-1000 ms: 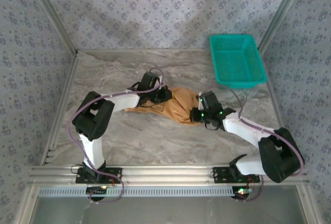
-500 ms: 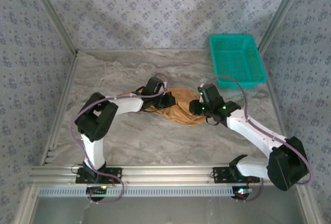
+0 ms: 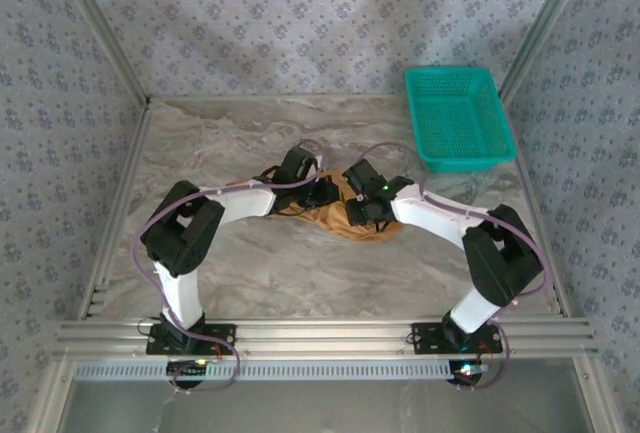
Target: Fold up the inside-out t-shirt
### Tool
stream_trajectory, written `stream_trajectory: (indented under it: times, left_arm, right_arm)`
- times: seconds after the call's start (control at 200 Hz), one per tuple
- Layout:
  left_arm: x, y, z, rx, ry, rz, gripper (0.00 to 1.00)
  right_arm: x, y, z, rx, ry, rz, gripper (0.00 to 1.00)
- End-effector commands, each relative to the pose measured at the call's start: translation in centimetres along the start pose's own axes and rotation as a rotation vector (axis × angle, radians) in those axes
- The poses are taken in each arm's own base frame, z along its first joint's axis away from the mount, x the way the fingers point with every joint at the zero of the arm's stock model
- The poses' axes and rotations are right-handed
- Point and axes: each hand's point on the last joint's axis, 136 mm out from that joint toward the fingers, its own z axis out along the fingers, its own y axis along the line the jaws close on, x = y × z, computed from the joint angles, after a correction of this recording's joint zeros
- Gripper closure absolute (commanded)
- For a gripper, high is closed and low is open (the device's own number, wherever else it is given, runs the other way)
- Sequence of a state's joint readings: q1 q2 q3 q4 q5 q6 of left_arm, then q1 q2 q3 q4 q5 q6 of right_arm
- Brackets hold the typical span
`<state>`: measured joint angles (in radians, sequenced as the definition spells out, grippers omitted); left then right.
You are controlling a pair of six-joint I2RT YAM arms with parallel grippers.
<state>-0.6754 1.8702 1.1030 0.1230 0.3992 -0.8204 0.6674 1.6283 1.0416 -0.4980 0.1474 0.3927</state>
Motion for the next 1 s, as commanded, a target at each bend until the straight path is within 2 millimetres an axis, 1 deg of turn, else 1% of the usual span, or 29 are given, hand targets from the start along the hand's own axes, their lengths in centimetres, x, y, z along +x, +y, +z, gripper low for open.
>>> stream_trajectory:
  times: [0.0,0.055,0.1,0.145,0.21,0.3,0.365,0.415,0.465,0.545,0.675,0.775,0.834,0.879,0.924,0.974,0.994]
  left_arm:
    - [-0.8,-1.8,-1.3,0.024,-0.028,0.045,1.0]
    - [-0.7,-1.7,-1.3,0.022,-0.025,0.046,1.0]
    - [-0.7,-1.7,-1.3,0.019,-0.025,0.047,1.0]
    - [-0.8,-1.6,-1.3,0.018,-0.026,0.05,1.0]
    - [-0.7,-1.5,-1.2,0.019,-0.023,0.047,1.0]
    - [-0.9,-1.7,-1.0,0.031,-0.024,0.044,1.0]
    - [-1.0,-2.0,-0.8,0.044,-0.023,0.044,1.0]
    - [-1.1,-2.3,-0.6,0.054,-0.024,0.042,1.0]
    - [-1.2,-2.9,-0.3,0.07,-0.025,0.043,1.0]
    - [-1.1,-3.9,0.7,0.097,-0.017,0.039,1.0]
    - [-0.3,-5.5,2.8,0.122,0.006,0.04,1.0]
    - [0.5,-6.6,4.2,0.123,0.03,0.056,1.0]
    - [0.9,-6.9,4.7,0.118,0.041,0.065,1.0]
    - [1.2,-7.1,4.9,0.114,0.047,0.071,1.0]
    - [1.3,-7.2,5.0,0.11,0.05,0.074,1.0]
    - [1.3,-7.2,5.0,0.109,0.051,0.076,1.0]
    - [1.3,-7.2,5.0,0.108,0.051,0.076,1.0]
  right_arm:
    - [-1.0,-1.0,0.9,0.072,0.004,-0.022,0.68]
    - [-1.4,-1.2,0.9,0.079,0.002,-0.013,0.87]
    - [-1.8,-1.1,0.4,0.061,-0.008,0.001,1.0]
    - [-2.3,-1.0,-0.5,0.033,-0.023,0.02,1.0]
    - [-3.1,-0.9,-2.5,-0.019,-0.059,0.041,1.0]
    - [-3.4,-1.3,-5.1,-0.118,-0.098,0.086,1.0]
    - [-3.4,-1.9,-6.4,-0.205,-0.12,0.127,1.0]
    - [-3.5,-3.3,-6.9,-0.245,-0.14,0.18,1.0]
    - [-3.1,-4.9,-6.8,-0.264,-0.141,0.237,1.0]
    - [-1.6,-7.1,-5.4,-0.259,-0.108,0.31,1.0]
    - [1.3,-9.3,-2.5,-0.22,-0.032,0.394,1.0]
    - [4.2,-11.4,-0.5,-0.104,0.039,0.455,1.0]
    - [5.3,-12.6,-0.1,-0.027,0.06,0.48,1.0]
    - [5.6,-13.2,-0.2,0.01,0.064,0.486,1.0]
    - [5.5,-13.5,-0.6,0.032,0.062,0.49,0.94]
    - [5.3,-13.4,-1.3,0.043,0.055,0.485,0.82]
    - [5.2,-13.3,-1.6,0.045,0.049,0.482,0.79]
